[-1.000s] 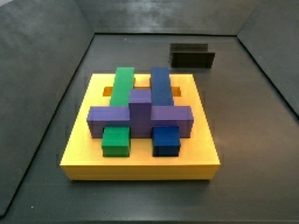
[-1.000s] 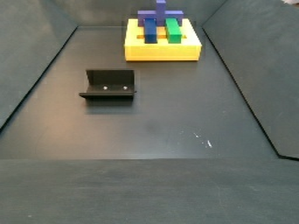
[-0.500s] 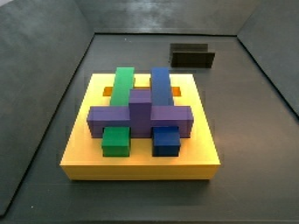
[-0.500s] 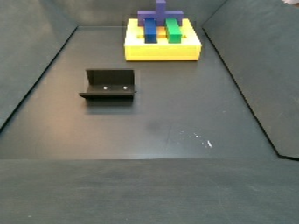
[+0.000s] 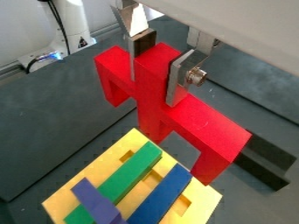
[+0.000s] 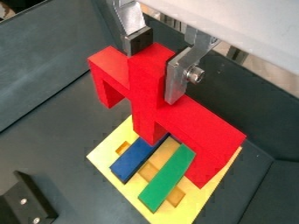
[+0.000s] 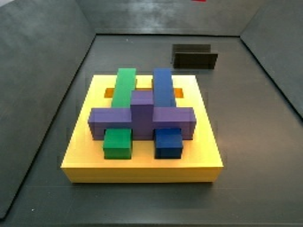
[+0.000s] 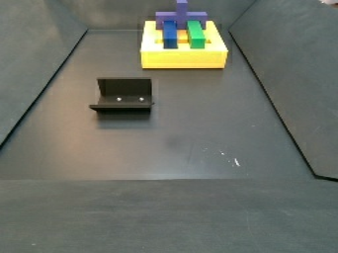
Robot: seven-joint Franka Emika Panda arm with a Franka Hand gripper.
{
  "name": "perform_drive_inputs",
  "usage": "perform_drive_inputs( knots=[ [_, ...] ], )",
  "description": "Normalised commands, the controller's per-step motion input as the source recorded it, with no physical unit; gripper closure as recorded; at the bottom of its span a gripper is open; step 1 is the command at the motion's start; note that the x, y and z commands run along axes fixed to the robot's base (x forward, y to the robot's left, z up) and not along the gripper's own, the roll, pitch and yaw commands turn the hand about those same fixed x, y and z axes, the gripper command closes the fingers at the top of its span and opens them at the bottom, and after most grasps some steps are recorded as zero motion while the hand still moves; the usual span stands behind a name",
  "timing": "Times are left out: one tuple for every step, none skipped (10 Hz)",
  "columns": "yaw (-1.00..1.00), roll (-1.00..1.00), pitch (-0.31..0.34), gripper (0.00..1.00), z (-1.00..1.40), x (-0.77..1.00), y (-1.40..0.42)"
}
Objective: Pick up the red object. Move up. Place the red object on the fixture. Regrasp the red object. Move to above the board. Insert the red object.
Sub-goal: Insert the red object.
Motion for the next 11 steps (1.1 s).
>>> perform_drive_inputs(
  knots=[
    [0.0,0.0,0.0,1.0,-0.01,0.04,0.0],
    [0.0,-0.24,-0.159,1.0,-0.59,0.0,0.01],
    [0.09,-0.27,-0.113,1.0,-0.6,0.0,0.07],
    [0.11,-0.39,-0.13,1.0,-0.36,0.0,0.13],
    [0.23,-0.42,-0.154,1.0,-0.31,0.0,0.26],
    [0.27,-0.42,-0.19,1.0,-0.31,-0.19,0.44],
    [0.24,-0.37,-0.239,1.0,-0.36,-0.25,0.55],
    [0.17,-0.3,-0.331,1.0,-0.35,-0.14,0.61],
    [-0.03,-0.21,-0.4,1.0,-0.34,-0.13,0.26],
    [-0.08,-0.11,-0.351,1.0,-0.51,-0.13,0.12],
    [-0.05,0.04,-0.26,1.0,-0.77,-0.25,0.0]
  ],
)
